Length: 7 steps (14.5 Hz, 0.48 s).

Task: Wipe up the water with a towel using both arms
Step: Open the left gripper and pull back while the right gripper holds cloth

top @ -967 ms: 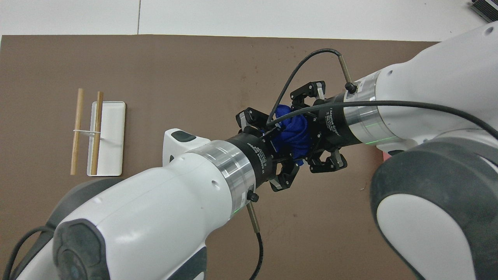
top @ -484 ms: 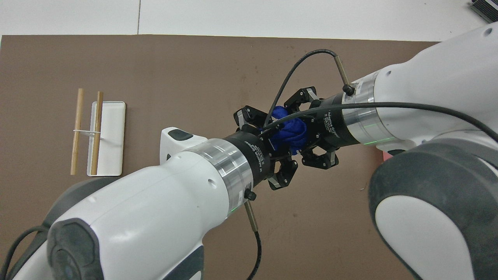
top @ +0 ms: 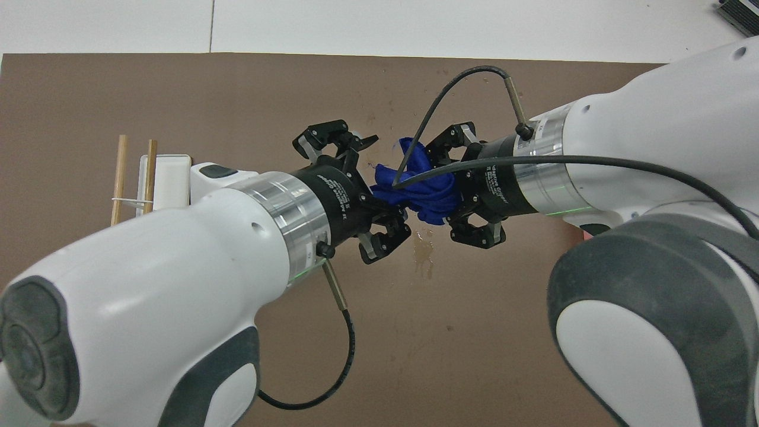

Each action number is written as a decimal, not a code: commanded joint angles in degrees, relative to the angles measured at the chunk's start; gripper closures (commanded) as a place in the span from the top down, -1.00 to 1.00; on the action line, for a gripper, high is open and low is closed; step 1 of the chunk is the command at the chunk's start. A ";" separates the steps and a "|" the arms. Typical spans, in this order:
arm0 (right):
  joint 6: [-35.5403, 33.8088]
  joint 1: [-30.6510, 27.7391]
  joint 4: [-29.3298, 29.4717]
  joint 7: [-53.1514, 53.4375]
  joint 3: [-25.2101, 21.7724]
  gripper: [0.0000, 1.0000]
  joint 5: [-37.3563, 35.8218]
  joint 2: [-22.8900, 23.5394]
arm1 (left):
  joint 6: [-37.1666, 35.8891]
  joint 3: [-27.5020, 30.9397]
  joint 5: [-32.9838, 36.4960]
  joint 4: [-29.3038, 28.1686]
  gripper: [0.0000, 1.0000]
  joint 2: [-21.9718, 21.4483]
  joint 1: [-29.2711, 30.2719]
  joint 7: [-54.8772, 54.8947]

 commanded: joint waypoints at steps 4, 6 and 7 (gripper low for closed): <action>13.11 -0.96 -7.99 -8.61 0.04 -1.00 -3.14 0.10 | -10.74 0.24 0.54 1.05 1.00 -0.63 6.25 26.66; 20.85 -0.96 -12.91 -12.56 0.04 -1.00 -4.73 1.41 | -16.45 1.20 0.54 1.05 1.00 -1.16 9.50 36.31; 22.88 -0.88 -13.11 -15.54 0.04 -1.00 -6.04 4.04 | -20.05 1.82 0.54 1.22 1.00 -1.33 10.73 42.71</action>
